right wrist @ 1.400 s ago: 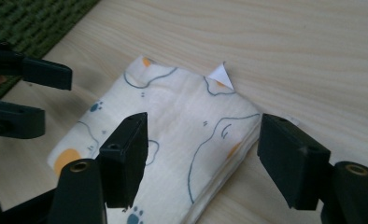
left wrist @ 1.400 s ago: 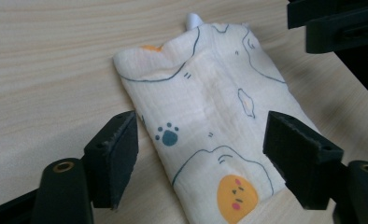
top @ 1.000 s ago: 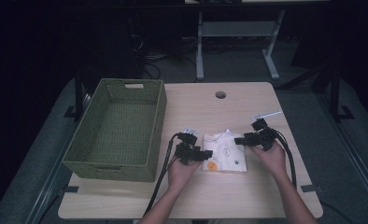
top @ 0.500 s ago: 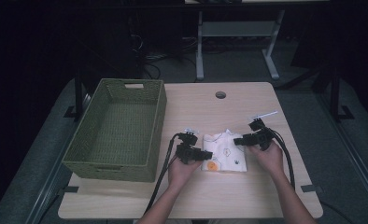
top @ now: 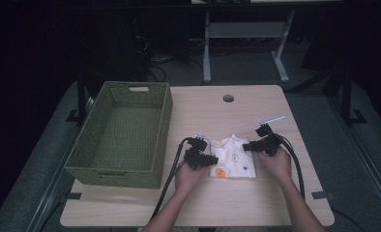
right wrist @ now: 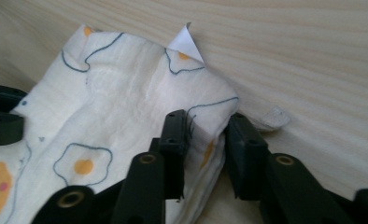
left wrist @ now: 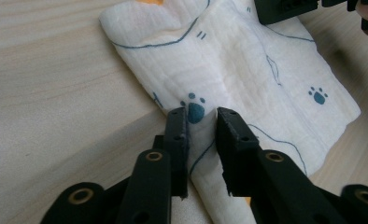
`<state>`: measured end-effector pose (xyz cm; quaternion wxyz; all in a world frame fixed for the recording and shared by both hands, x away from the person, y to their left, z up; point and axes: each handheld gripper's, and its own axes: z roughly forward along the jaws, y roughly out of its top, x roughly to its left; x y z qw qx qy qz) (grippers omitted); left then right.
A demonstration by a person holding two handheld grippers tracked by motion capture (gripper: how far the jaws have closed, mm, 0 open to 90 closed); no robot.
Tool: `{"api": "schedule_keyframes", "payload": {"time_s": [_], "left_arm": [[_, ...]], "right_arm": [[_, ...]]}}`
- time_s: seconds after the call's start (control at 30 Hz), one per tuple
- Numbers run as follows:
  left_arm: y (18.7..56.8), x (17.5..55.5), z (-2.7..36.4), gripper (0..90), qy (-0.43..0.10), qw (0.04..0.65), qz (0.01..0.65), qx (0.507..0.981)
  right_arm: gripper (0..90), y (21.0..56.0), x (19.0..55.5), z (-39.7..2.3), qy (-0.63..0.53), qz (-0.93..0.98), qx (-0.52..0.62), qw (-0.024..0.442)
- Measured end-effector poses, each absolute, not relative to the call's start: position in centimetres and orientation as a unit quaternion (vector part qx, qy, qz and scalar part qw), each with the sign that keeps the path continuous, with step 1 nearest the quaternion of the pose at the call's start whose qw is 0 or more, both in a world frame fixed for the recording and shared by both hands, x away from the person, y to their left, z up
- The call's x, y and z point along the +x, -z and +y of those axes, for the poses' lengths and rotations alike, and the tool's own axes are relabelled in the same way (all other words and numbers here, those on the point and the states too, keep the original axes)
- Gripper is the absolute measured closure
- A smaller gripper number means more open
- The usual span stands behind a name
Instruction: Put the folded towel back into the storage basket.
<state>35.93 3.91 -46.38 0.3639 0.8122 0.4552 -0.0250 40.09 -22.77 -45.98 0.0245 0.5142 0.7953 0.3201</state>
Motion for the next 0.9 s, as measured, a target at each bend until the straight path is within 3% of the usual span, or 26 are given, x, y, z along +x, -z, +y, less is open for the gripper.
{"api": "schedule_keyframes", "payload": {"time_s": [0.23, 0.43, 0.9], "left_arm": [[46.4, 36.0, 3.9, 84.2, 0.033, 0.367, 0.449, 0.814], [46.1, 36.2, 4.4, 84.9, 0.039, 0.368, 0.451, 0.812], [44.2, 36.2, 4.7, 85.8, 0.037, 0.381, 0.443, 0.811]], "right_arm": [[82.4, 46.5, 40.3, -23.9, -0.358, 0.770, 0.527, -0.036], [83.7, 46.8, 40.4, -24.7, -0.393, 0.747, 0.531, -0.078], [84.2, 45.0, 40.0, -25.4, -0.428, 0.730, 0.524, -0.096]]}}
